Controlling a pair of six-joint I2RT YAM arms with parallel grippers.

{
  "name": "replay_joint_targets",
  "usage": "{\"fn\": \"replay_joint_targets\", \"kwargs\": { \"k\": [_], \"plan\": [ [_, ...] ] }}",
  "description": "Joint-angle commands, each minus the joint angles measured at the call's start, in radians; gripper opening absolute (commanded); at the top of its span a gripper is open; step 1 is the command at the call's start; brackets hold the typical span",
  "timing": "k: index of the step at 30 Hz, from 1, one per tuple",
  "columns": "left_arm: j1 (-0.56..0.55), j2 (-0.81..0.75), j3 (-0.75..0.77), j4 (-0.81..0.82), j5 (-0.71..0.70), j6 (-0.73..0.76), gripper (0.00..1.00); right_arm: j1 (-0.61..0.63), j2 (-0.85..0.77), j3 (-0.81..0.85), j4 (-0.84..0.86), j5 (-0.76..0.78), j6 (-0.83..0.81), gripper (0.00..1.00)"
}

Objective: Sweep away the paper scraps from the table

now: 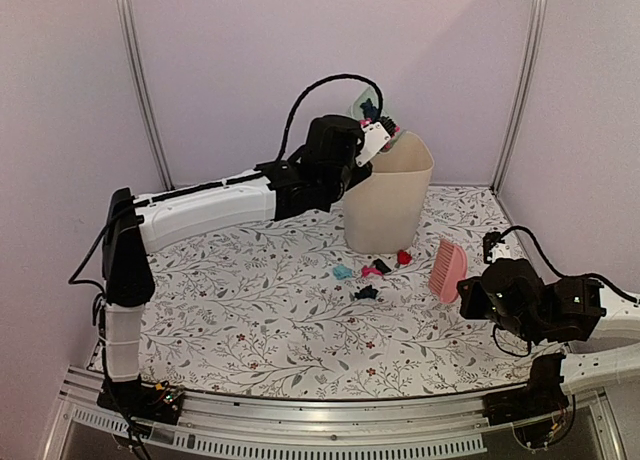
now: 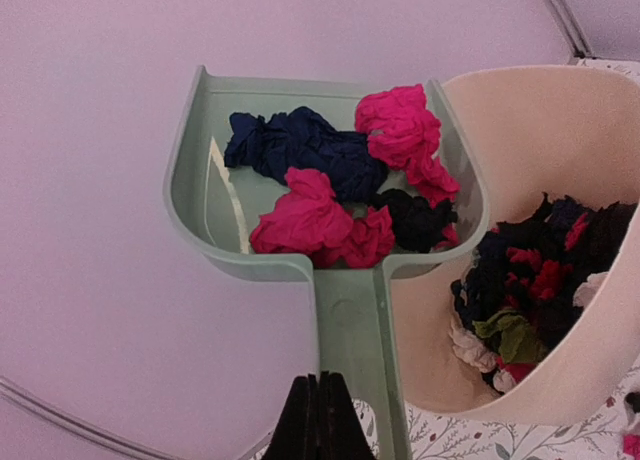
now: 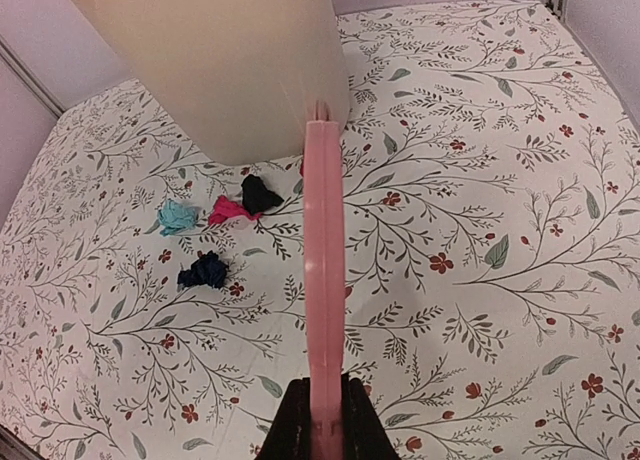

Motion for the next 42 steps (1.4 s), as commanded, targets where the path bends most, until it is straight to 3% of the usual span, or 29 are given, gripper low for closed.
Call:
{"fn": "replay_joint_targets", "kwargs": {
  "k": [1,11,25,33,42],
  "plan": [
    [0.003,0.038,0.05,0.156,-0.089,0.188,0.0,-0.006,0.001,-0.002,0.004,0.001,0.012,0.0],
    [-0.025,0.067,-0.004,0.492,-0.189,0.574,0.0,-0.006,0.013,0.001,0.009,0.001,0.007,0.0],
    [-0.033,0.102,-0.007,0.721,-0.22,0.953,0.0,-0.006,0.004,-0.005,0.041,-0.034,-0.022,0.0],
    [-0.034,0.076,-0.008,0.731,-0.237,0.934,0.0,-0.006,-0.002,-0.008,0.045,-0.039,-0.029,0.0],
    [-0.064,-0.133,-0.083,0.226,-0.202,0.411,0.0,-0.006,-0.02,-0.004,0.054,-0.045,-0.041,0.0]
  ]
}}
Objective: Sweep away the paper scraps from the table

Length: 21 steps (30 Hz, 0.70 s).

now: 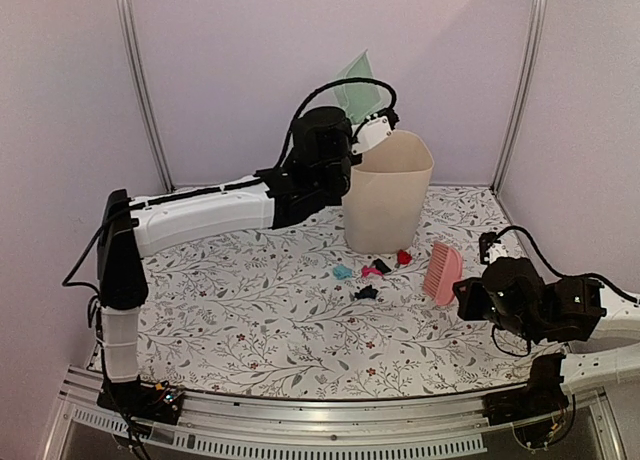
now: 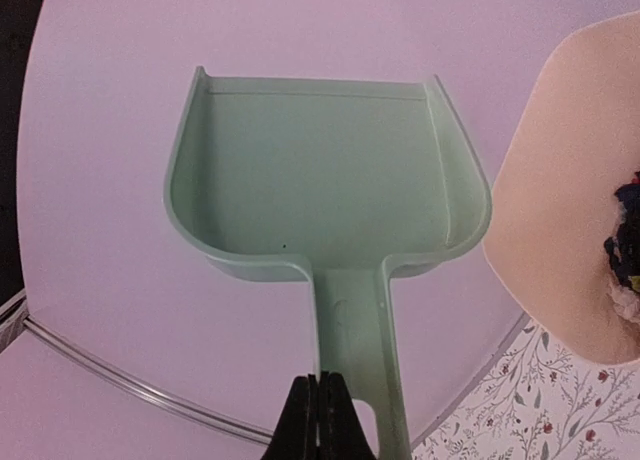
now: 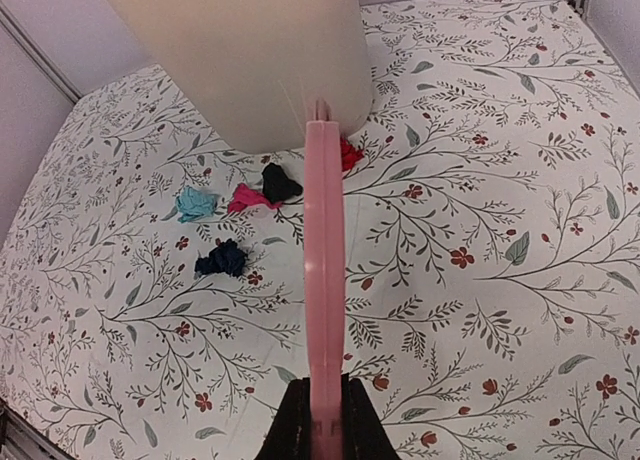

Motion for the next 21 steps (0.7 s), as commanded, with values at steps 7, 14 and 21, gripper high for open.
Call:
{"fn": "replay_joint_targets", "kwargs": {
  "k": [7,14,21],
  "plan": [
    [-0.069,-0.33,-0.197,-0.434,0.064,-0.551,0.0,-0.006,-0.054,-0.011,0.076,-0.05,-0.045,0.0],
    [-0.151,-0.524,-0.316,-0.647,0.133,-0.828,0.0,-0.006,-0.05,-0.009,0.155,-0.124,-0.083,0.0],
    [-0.268,-0.708,-0.518,-0.792,0.074,-1.131,0.0,-0.006,-0.008,0.005,0.27,-0.21,-0.131,0.0]
  ]
}}
